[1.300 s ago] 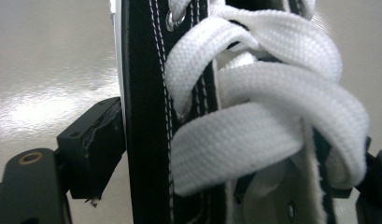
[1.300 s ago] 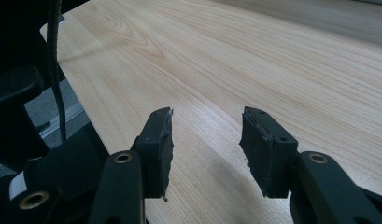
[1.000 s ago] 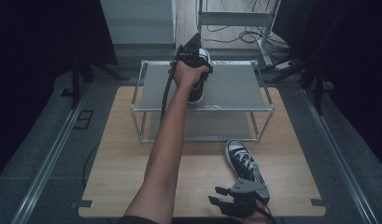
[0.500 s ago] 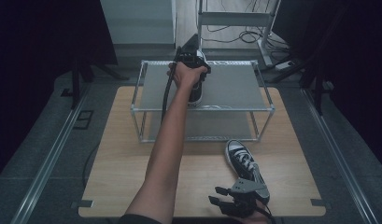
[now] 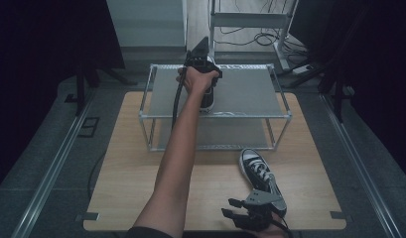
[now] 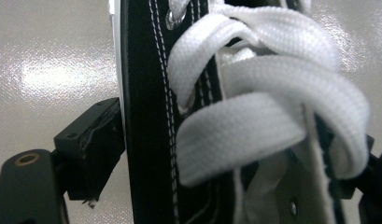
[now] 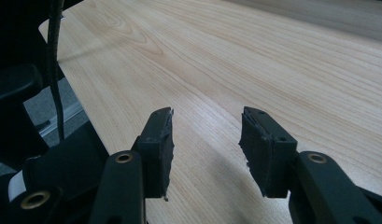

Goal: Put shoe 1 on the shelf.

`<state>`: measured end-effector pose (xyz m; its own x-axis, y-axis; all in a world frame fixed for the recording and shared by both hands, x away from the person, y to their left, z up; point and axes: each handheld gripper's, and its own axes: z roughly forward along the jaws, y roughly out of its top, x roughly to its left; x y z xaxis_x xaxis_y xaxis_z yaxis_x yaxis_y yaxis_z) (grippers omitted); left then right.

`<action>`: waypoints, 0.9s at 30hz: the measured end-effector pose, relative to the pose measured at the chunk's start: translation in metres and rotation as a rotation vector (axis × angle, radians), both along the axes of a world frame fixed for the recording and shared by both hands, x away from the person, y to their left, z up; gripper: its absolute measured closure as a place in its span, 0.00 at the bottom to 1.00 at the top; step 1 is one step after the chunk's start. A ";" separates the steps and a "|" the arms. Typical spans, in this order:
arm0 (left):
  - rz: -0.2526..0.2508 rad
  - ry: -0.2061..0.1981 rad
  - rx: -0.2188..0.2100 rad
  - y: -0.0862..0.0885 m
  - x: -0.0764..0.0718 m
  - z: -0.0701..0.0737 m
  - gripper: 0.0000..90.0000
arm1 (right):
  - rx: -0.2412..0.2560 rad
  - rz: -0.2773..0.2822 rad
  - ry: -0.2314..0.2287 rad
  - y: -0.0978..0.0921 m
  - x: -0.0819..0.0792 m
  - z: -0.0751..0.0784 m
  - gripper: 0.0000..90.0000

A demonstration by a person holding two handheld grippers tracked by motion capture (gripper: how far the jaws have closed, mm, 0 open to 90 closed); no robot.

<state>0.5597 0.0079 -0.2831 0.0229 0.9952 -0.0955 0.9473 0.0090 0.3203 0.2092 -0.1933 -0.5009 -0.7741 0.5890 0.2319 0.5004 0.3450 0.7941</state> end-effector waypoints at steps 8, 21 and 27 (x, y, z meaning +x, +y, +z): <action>-0.004 0.017 -0.013 0.001 0.003 -0.004 0.16 | 0.002 -0.001 0.007 0.000 0.001 -0.001 0.60; -0.046 -0.077 -0.074 0.005 -0.007 0.015 0.15 | -0.001 0.003 0.002 0.002 0.000 -0.001 0.60; -0.122 -0.150 -0.097 0.011 -0.021 0.025 0.16 | 0.002 -0.003 -0.006 0.001 -0.001 0.001 0.60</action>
<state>0.5390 0.0187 -0.2586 0.1635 0.9705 -0.1772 0.8851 -0.0650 0.4607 0.2085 -0.1924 -0.5001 -0.7735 0.5912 0.2286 0.4970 0.3418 0.7976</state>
